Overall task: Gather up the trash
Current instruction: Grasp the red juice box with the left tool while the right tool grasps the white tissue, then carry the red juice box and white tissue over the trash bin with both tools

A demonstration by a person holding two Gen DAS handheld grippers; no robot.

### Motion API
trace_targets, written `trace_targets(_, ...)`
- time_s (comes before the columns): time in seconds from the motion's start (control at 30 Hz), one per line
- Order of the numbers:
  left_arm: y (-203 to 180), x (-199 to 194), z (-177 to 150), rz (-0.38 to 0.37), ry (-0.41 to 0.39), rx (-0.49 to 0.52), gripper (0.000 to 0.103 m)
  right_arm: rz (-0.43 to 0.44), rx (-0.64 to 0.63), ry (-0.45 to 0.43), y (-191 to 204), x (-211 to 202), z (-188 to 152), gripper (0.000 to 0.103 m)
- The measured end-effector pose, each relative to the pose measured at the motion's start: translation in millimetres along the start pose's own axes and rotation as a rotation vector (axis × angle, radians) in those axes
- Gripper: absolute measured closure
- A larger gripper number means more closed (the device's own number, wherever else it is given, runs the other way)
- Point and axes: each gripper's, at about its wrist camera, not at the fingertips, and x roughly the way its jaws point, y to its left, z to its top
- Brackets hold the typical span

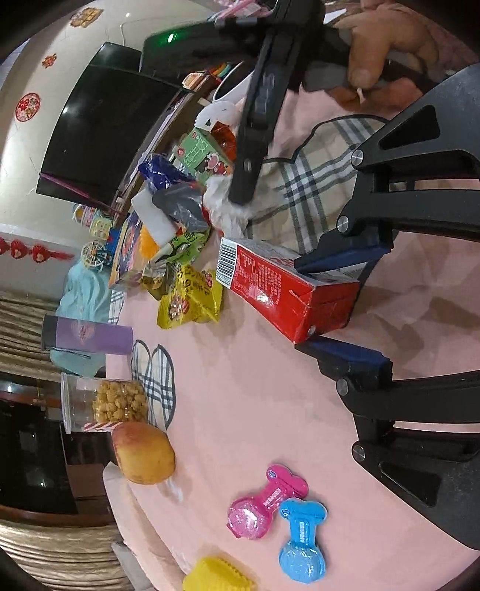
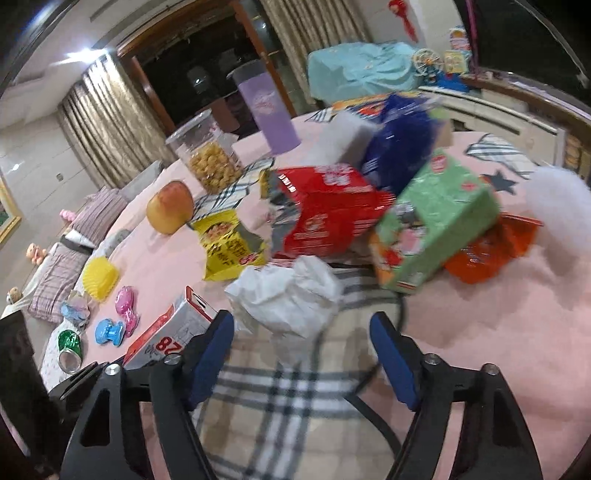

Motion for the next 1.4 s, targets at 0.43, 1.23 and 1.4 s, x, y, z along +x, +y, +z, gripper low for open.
trace_targets(0.43, -46, -14, 0, -0.062, -0.030, 0.055, 0.071, 0.027, 0.032, -0.025, -26, -48, -22, 0.076)
trace_targets(1.23, -198, -2, 4, -0.265, -0.036, 0.283, 0.073, -0.136, 0.240, -0.151, -149, -160, -57, 0.076)
trace_targets(1.4, -226, 3, 12, -0.298, -0.045, 0.323, 0.073, -0.168, 0.270, -0.177, -170, -177, -55, 0.076)
